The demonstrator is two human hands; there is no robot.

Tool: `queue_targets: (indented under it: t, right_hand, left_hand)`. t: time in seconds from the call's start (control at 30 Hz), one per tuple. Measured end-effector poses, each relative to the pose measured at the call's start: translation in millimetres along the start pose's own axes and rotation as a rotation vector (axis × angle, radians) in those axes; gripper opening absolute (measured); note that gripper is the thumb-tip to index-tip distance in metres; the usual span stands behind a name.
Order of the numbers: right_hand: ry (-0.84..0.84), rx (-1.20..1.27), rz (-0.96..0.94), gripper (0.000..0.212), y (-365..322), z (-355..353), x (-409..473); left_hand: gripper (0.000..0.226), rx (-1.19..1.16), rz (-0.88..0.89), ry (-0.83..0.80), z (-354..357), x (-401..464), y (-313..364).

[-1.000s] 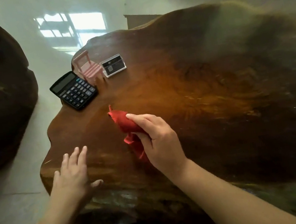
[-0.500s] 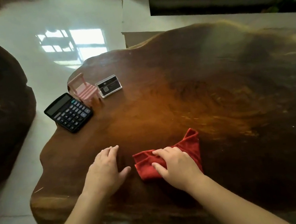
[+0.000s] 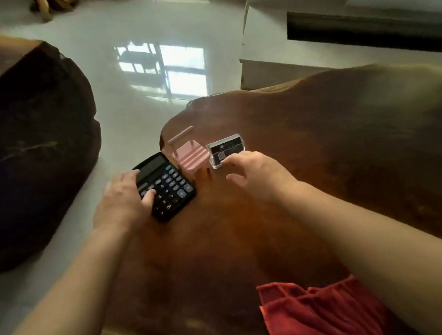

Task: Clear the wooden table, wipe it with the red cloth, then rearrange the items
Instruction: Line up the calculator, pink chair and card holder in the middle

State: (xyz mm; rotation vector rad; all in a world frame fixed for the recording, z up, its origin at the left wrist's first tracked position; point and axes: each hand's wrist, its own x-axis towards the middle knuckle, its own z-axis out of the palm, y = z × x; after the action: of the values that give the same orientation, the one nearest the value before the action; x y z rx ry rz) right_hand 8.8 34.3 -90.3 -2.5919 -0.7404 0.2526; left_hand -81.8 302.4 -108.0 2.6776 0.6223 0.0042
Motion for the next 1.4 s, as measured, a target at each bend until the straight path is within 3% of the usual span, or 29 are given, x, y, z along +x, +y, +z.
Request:
queue_targets:
  t: [0.13, 0.4, 0.47, 0.6, 0.7, 0.9, 1.07, 1.4]
  right_hand:
    - [-0.009, 0.029, -0.072, 0.036, -16, 5, 57]
    - [0.003, -0.09, -0.129, 0.069, -30, 27, 125]
    - [-0.001, -0.099, -0.143, 0.062, -30, 31, 135]
    - [0.036, -0.067, -0.153, 0.027, -29, 33, 146]
    - [0.052, -0.059, -0.153, 0.026, -30, 33, 144]
    - [0.087, 0.023, -0.148, 0.034, -30, 19, 113]
    - [0.145, 0.184, -0.13, 0.03, -20, -11, 59]
    - [0.218, 0.089, 0.112, 0.027, 95, -98, -86]
  left_hand:
    - [0.056, -0.035, -0.052, 0.013, -6, 37, -20]
    - [0.048, -0.122, -0.11, -0.095, 3, 72, -36]
    - [0.04, -0.16, -0.122, -0.118, 7, 76, -38]
    - [0.029, -0.214, -0.13, -0.136, 12, 79, -39]
    - [0.024, -0.293, -0.173, -0.134, 13, 78, -39]
    - [0.022, -0.471, -0.192, -0.141, -9, 57, -28]
    - [0.019, -0.561, -0.109, -0.197, -37, 32, -2]
    - [0.018, -0.55, 0.112, -0.407, 11, -4, 159]
